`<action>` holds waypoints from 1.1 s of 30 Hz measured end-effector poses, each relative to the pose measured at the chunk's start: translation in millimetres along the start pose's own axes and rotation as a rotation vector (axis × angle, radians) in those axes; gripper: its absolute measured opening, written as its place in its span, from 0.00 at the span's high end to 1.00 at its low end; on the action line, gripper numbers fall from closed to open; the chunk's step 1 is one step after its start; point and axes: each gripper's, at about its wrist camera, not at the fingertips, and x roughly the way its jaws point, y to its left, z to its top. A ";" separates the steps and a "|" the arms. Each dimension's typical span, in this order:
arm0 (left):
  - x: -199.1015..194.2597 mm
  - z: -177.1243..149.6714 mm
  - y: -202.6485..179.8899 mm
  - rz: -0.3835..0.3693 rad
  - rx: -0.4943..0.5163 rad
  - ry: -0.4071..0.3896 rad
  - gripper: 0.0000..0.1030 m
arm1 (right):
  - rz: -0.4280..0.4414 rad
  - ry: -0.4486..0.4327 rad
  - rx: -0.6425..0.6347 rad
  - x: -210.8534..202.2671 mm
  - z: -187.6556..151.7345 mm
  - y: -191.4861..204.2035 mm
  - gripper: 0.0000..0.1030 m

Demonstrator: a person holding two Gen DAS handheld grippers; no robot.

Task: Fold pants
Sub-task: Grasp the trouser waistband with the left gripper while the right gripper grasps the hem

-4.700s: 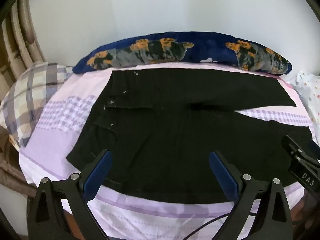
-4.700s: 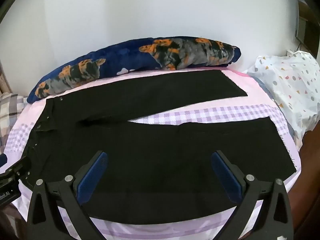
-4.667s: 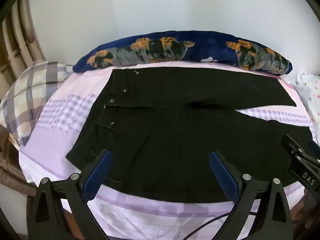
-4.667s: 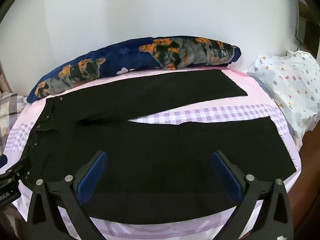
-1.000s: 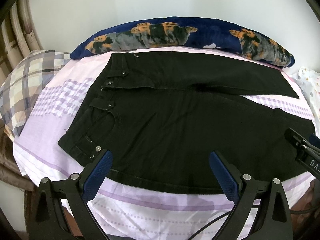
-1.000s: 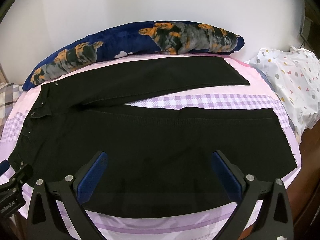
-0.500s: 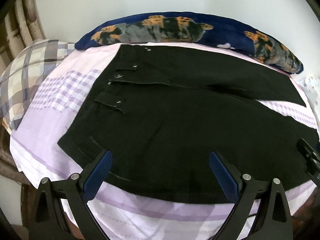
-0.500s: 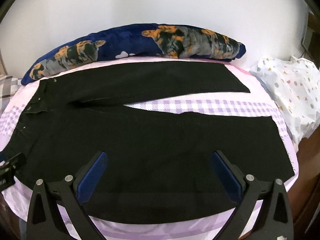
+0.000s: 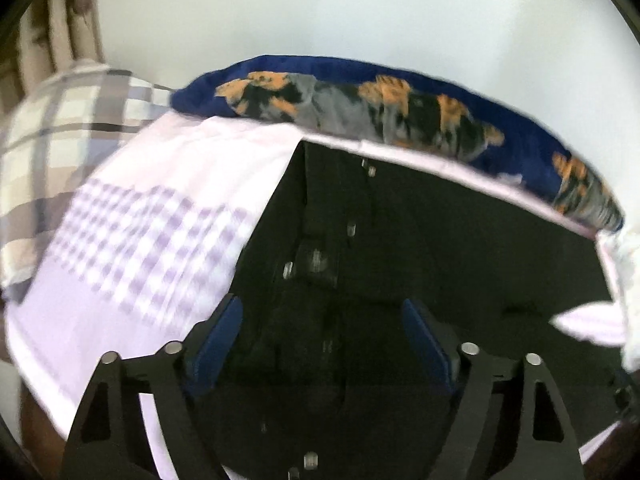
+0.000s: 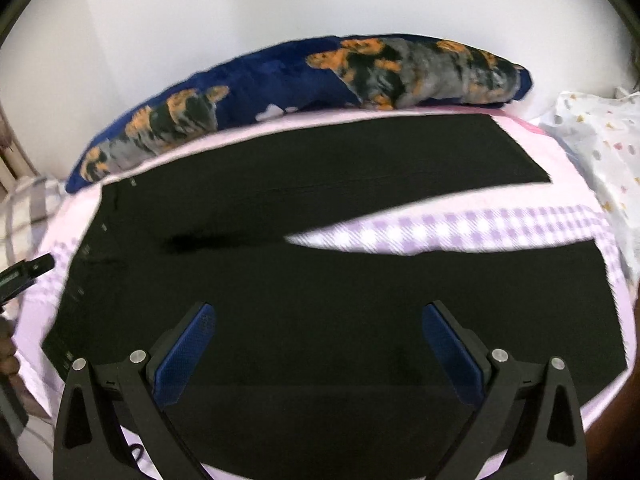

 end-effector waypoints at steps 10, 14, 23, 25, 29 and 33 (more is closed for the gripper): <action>85.5 85.9 46.2 -0.328 -0.180 0.129 0.60 | 0.194 0.008 0.138 42.0 38.2 -3.3 0.00; 125.6 96.6 62.4 -0.402 -0.281 0.222 0.64 | 0.193 0.034 0.179 62.1 45.0 -4.9 0.00; 165.3 105.7 70.7 -0.427 -0.282 0.265 0.67 | 0.186 0.056 0.153 97.0 59.2 5.7 0.00; 168.8 109.4 70.2 -0.435 -0.268 0.260 0.69 | 0.190 0.058 0.147 105.3 63.4 10.7 0.00; 176.4 117.6 64.2 -0.456 -0.244 0.260 0.79 | 0.191 0.069 0.119 120.4 70.4 23.0 0.00; 182.2 128.7 57.1 -0.488 -0.223 0.238 0.84 | 0.208 0.075 0.094 131.9 77.1 33.5 0.00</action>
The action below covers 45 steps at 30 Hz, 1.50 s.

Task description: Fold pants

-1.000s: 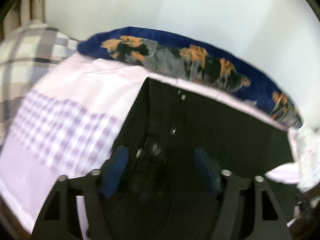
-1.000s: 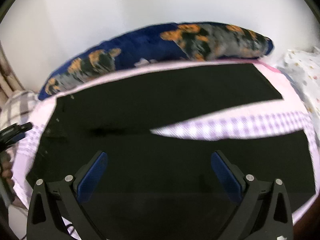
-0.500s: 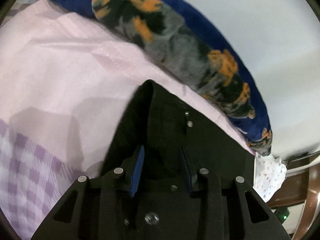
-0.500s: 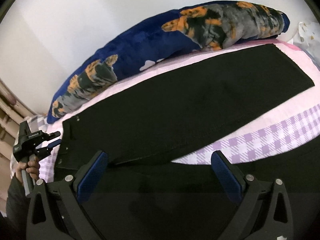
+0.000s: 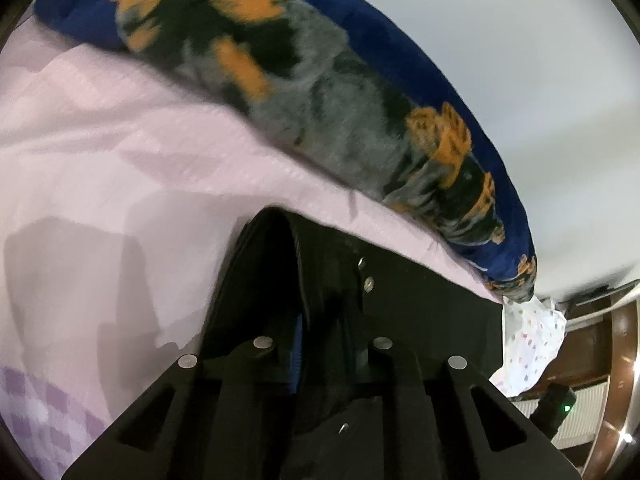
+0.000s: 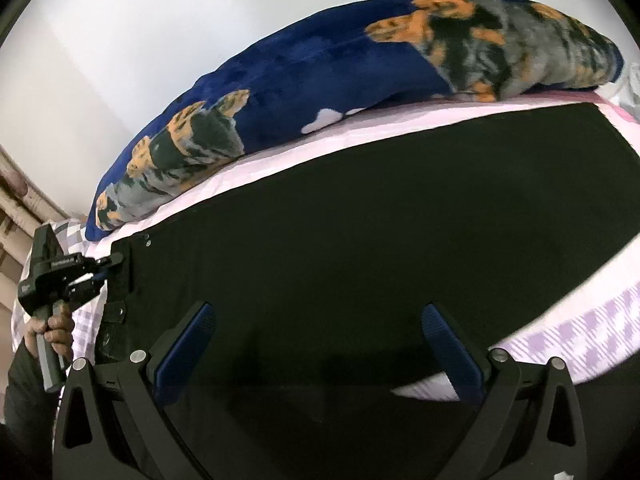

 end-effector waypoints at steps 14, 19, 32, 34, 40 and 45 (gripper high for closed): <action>23.4 23.2 5.6 -0.025 -0.020 -0.033 0.90 | 0.045 0.045 -0.135 26.5 23.8 7.3 0.00; -8.7 6.7 -23.5 -0.047 0.104 -0.134 0.92 | 0.094 0.102 -0.337 32.5 55.7 14.6 0.00; -82.8 -47.6 -66.8 -0.214 0.275 -0.285 0.92 | 0.269 0.413 -0.824 87.1 153.6 42.9 0.09; -88.7 -48.3 -66.8 -0.211 0.275 -0.293 0.92 | 0.274 0.467 -0.854 101.2 160.5 39.8 0.12; -88.3 -47.6 -70.3 -0.164 0.286 -0.286 0.92 | 0.274 0.559 -0.862 117.3 161.3 7.6 0.35; -81.7 -48.6 -69.5 -0.129 0.294 -0.280 0.92 | 0.220 0.522 -0.838 116.1 160.5 -15.0 0.72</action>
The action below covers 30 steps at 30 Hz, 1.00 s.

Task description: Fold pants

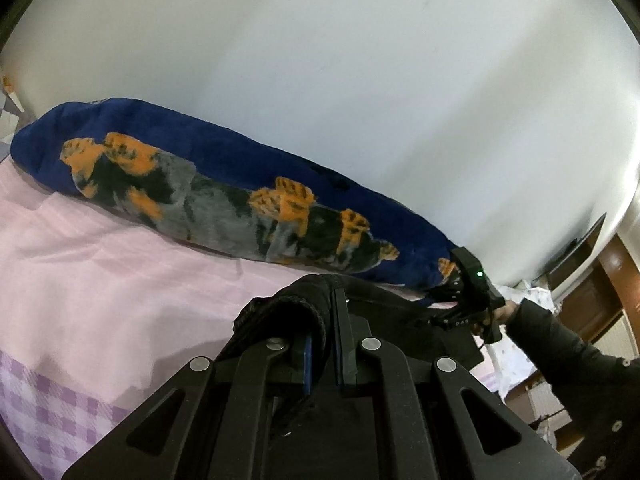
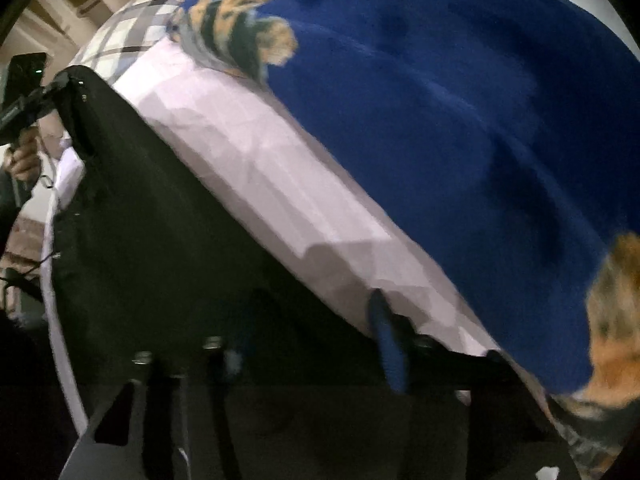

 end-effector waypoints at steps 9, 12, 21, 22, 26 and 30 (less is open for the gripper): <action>-12.2 -7.8 -5.1 0.056 0.037 -0.013 0.92 | -0.225 -0.186 0.078 -70.1 -47.3 51.0 0.89; -28.0 -17.0 -16.3 0.040 0.072 -0.013 0.92 | -0.266 -0.234 0.118 -94.4 -73.5 78.1 0.89; -78.6 -79.7 -37.4 0.011 0.145 0.069 0.91 | -0.288 -0.283 0.271 -98.1 -154.9 161.0 0.91; -83.0 -89.6 -37.6 0.019 0.154 0.085 0.91 | -0.267 -0.284 0.293 -94.2 -166.0 168.7 0.91; -93.3 -125.1 -32.8 0.038 0.159 0.152 0.91 | -0.224 -0.266 0.351 -79.8 -201.1 189.9 0.92; -93.4 -158.6 -26.1 0.091 0.175 0.216 0.91 | -0.199 -0.248 0.407 -61.1 -225.3 200.4 0.91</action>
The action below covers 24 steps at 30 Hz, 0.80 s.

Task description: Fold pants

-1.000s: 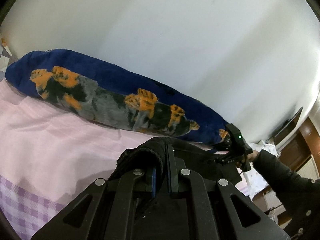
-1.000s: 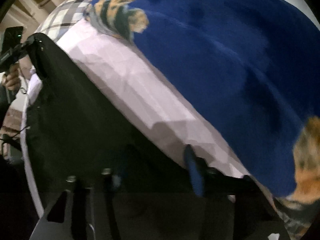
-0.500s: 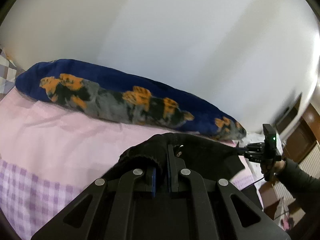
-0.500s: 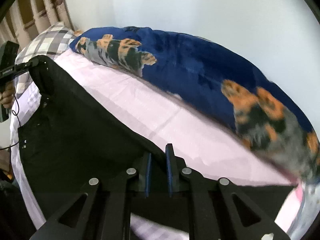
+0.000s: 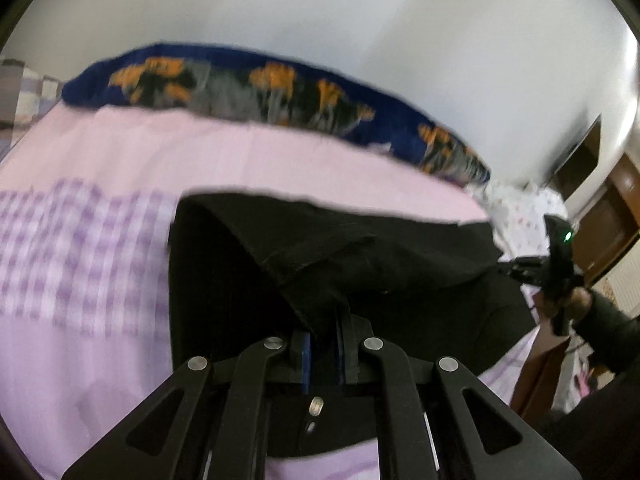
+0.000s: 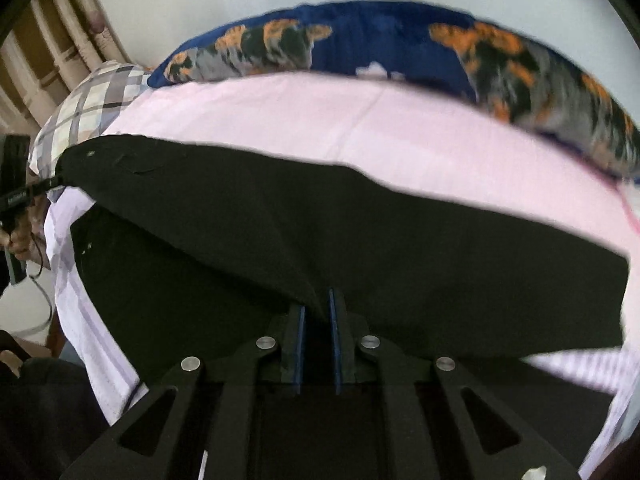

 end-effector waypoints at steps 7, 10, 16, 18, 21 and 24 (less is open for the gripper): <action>21.1 -33.5 -8.6 0.126 0.091 0.092 0.90 | -0.032 0.062 0.002 23.6 -21.3 5.8 0.91; 26.7 -43.1 -18.4 0.208 0.162 0.110 0.88 | -0.052 0.061 0.009 24.1 -21.8 9.8 0.91; 29.2 -50.6 -31.3 0.363 0.206 0.118 0.77 | -0.107 0.034 0.037 25.0 -25.4 18.5 0.88; 32.0 -53.6 -36.6 0.424 0.229 0.134 0.76 | -0.123 0.022 0.058 26.2 -27.0 19.3 0.87; 35.7 -61.8 -49.7 0.546 0.296 0.154 0.73 | -0.145 -0.004 0.086 24.9 -29.2 21.0 0.86; 35.3 -68.8 -60.5 0.644 0.345 0.161 0.70 | -0.149 -0.029 0.122 19.3 -31.2 20.8 0.84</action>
